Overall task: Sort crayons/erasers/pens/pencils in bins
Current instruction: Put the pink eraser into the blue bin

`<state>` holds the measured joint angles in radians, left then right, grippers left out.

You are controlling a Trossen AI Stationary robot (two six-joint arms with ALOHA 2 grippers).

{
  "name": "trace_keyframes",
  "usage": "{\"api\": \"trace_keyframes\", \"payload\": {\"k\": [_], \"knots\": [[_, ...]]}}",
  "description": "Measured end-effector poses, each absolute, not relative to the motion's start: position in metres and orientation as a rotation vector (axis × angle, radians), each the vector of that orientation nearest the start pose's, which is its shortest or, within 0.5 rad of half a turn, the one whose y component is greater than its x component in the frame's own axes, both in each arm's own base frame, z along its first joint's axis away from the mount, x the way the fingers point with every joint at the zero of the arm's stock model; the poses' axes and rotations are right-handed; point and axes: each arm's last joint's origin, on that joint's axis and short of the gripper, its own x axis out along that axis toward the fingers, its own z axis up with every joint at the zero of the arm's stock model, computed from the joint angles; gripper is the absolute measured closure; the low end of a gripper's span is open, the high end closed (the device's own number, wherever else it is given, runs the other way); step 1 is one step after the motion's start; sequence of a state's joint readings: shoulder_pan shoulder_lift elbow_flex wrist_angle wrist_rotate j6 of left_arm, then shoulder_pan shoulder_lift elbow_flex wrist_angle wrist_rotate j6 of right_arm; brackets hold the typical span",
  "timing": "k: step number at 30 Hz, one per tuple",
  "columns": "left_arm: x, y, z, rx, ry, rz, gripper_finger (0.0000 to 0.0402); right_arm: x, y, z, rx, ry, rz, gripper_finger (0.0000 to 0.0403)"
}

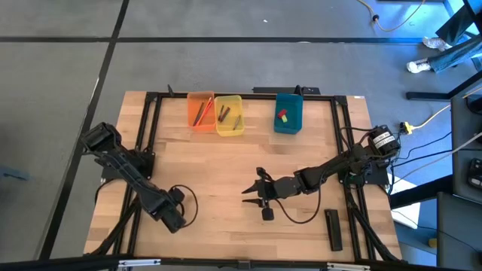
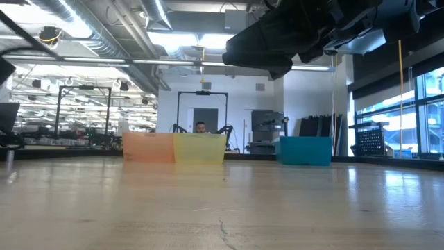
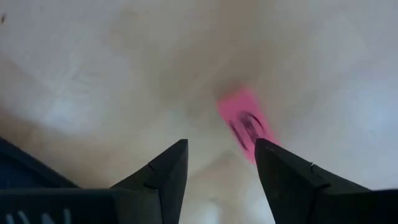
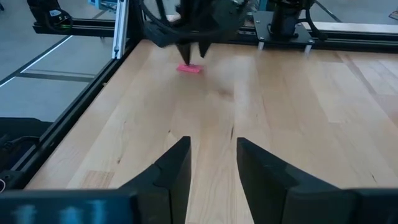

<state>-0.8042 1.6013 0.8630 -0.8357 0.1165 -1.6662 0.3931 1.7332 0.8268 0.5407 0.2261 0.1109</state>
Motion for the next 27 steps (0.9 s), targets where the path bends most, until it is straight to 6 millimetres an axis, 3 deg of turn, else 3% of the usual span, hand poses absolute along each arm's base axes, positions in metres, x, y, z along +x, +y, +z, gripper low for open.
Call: {"api": "trace_keyframes", "payload": {"k": [13,27], "knots": [[0.176,-0.191,0.162,-0.711,1.497,0.618,0.0218,0.326,0.128,0.174,0.013,0.359,0.143,0.0272],[0.174,-0.188,0.147,-0.769,1.453,0.61,0.0191,0.326,0.128,0.173,0.011,0.366,0.142,0.0272]]}}
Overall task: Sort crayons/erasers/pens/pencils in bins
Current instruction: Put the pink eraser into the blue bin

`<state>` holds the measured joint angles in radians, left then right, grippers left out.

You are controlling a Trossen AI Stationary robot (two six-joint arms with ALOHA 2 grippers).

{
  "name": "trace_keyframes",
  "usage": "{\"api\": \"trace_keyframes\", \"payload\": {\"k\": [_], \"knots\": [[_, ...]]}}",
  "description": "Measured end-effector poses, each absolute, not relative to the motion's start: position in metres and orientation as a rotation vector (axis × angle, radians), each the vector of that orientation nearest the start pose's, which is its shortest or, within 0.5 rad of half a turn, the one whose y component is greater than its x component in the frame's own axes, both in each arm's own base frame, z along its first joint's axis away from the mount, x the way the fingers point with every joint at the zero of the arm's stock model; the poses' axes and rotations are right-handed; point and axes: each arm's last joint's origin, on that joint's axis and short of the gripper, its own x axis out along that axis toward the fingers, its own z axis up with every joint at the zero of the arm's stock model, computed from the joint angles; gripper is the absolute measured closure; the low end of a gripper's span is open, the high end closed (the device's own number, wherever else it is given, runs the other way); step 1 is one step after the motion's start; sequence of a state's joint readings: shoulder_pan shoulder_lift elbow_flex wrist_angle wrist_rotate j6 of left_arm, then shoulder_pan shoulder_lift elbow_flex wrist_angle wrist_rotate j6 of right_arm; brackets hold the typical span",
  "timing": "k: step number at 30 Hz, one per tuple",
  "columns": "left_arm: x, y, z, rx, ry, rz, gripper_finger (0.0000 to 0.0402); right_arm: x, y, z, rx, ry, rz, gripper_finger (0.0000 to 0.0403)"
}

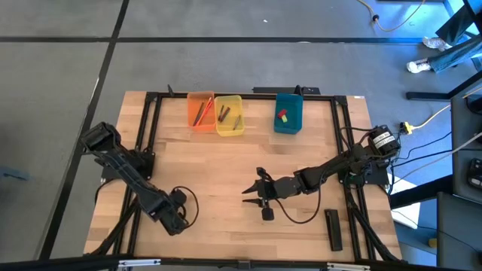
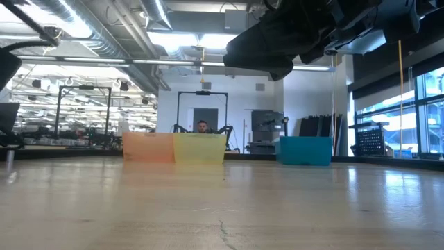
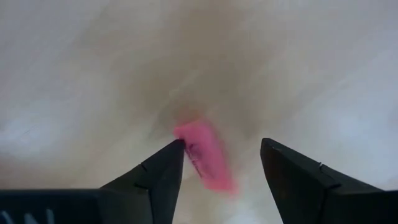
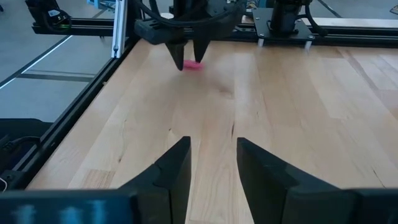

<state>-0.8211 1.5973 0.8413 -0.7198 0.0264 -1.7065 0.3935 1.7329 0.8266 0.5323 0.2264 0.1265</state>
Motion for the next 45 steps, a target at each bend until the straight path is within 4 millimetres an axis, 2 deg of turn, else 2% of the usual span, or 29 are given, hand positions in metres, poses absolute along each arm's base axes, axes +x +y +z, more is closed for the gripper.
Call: {"api": "trace_keyframes", "payload": {"k": [4,13,24,28,41,45], "knots": [[0.1679,-0.1841,0.1402,-0.791,1.516,0.657,0.0187,0.326,0.1283,0.1731,0.011,0.366,0.142,0.0272],[0.1664,-0.1829,0.1383,-0.798,1.527,0.657,0.0201,0.326,0.1283,0.1731,0.011,0.366,0.142,0.0272],[0.1644,-0.1815,0.138,-0.74,1.564,0.622,0.0276,0.326,0.1283,0.1731,0.01,0.367,0.142,0.0272],[0.1644,-0.1809,0.1379,-0.716,1.554,0.614,0.0291,0.3259,0.1283,0.1731,0.01,0.367,0.142,0.0272],[0.1676,-0.1773,0.1378,-0.641,1.499,0.585,0.0295,0.326,0.1281,0.1731,0.048,0.368,0.134,0.0272],[0.168,-0.1767,0.1378,-0.625,1.482,0.583,0.0295,0.3262,0.1268,0.1733,0.069,0.362,0.077,0.0271]]}}
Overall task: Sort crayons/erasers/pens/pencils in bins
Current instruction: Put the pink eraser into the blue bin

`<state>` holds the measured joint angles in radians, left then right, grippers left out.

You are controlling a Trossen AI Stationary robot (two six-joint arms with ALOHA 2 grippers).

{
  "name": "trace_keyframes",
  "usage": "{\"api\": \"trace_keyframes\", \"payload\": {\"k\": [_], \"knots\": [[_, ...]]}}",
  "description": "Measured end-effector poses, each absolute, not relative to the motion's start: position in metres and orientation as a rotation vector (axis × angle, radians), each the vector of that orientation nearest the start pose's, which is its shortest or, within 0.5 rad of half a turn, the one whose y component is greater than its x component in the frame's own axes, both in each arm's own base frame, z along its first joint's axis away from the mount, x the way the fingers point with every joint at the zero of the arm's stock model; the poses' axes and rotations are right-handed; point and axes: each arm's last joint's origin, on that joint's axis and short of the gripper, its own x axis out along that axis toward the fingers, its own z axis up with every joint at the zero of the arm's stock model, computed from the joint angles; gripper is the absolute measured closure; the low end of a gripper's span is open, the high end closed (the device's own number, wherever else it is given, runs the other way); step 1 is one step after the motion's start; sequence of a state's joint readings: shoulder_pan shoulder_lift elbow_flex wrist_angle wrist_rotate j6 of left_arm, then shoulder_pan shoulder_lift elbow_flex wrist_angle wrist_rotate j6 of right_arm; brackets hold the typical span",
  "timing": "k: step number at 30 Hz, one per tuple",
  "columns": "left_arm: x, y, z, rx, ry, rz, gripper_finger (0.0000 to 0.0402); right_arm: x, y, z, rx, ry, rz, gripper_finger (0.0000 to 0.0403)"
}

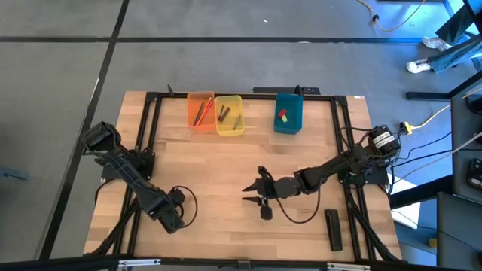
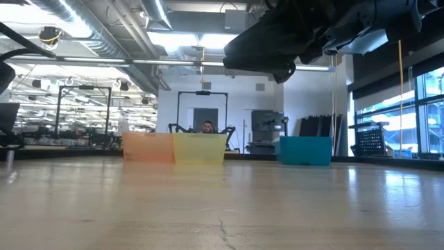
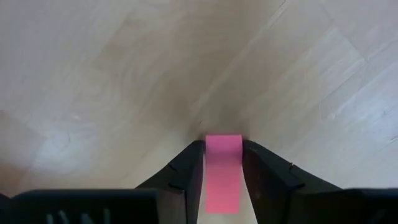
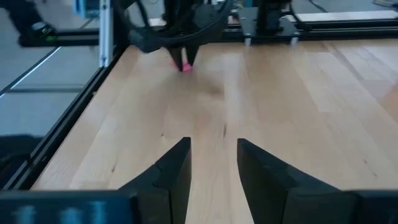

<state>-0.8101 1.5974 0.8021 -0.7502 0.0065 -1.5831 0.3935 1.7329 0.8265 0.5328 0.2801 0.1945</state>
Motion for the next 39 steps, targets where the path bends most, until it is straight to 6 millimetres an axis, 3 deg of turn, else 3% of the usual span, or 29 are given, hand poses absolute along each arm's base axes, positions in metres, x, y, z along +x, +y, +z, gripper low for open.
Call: {"api": "trace_keyframes", "payload": {"k": [7,12,22,28,33,39], "knots": [[0.173,-0.177,0.142,-0.547,1.417,0.561,0.0295,0.326,0.126,0.173,0.133,0.357,0.026,0.0271],[0.186,-0.178,0.156,-0.482,1.346,0.523,0.0295,0.327,0.124,0.173,0.236,0.376,0.048,0.0272],[0.225,-0.171,0.184,-0.285,1.12,0.399,0.0295,0.327,0.122,0.172,0.272,0.389,0.034,0.0272],[0.24,-0.182,0.192,-0.216,1.015,0.193,0.0295,0.325,0.131,0.172,0.097,0.396,0.185,0.0272],[0.251,-0.188,0.199,-0.191,0.92,0.065,0.0295,0.321,0.142,0.173,-0.159,0.348,0.307,0.0272],[0.266,-0.184,0.201,-0.194,0.8,-0.006,0.0295,0.316,0.156,0.176,-0.408,0.299,0.391,0.0272]]}}
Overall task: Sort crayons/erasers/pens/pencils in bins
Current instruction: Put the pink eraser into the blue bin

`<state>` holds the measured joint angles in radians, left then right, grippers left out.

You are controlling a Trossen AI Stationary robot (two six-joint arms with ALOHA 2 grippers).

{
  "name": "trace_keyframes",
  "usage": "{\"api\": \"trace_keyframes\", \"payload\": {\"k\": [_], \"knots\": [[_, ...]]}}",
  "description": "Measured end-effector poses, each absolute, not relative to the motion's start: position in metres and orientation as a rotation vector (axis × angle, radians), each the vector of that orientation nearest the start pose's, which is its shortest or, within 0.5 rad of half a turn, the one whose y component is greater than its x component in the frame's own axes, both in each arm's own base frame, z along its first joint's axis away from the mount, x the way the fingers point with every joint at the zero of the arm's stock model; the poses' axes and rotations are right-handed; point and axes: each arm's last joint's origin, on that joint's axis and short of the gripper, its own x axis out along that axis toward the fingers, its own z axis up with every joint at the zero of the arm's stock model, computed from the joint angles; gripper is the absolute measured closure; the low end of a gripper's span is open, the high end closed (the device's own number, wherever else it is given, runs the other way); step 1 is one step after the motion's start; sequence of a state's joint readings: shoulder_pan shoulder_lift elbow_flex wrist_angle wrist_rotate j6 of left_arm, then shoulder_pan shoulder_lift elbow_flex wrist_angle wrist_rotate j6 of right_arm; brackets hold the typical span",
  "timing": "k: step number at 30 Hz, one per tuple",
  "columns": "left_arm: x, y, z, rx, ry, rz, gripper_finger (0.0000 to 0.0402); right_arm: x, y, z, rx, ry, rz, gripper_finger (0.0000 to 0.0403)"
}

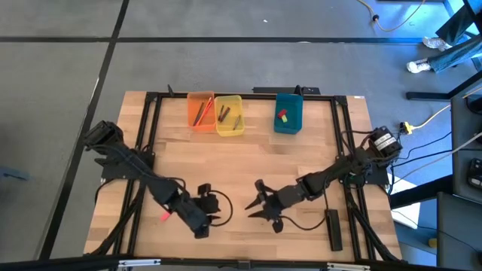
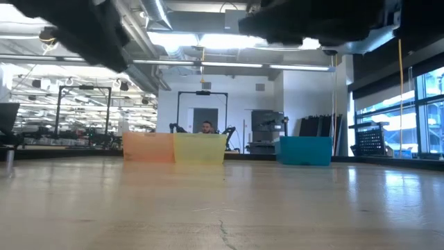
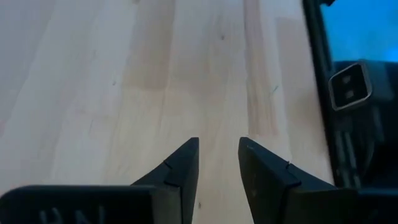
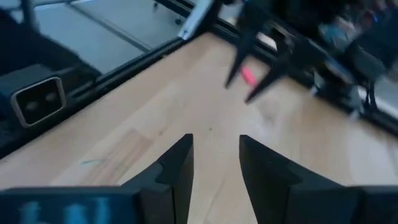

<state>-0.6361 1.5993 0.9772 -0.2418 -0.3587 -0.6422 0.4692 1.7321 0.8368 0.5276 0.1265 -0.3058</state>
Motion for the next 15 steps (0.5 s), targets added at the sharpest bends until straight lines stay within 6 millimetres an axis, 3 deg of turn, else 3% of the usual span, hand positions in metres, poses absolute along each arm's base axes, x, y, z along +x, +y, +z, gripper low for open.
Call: {"api": "trace_keyframes", "payload": {"k": [9,15], "knots": [[0.281,-0.17,0.205,-0.203,0.765,-0.044,0.0295,0.323,0.166,0.191,-0.669,0.21,0.437,0.0272],[0.268,-0.164,0.195,-0.427,1.005,0.019,0.0295,0.325,0.162,0.192,-0.61,0.231,0.42,0.0272]]}}
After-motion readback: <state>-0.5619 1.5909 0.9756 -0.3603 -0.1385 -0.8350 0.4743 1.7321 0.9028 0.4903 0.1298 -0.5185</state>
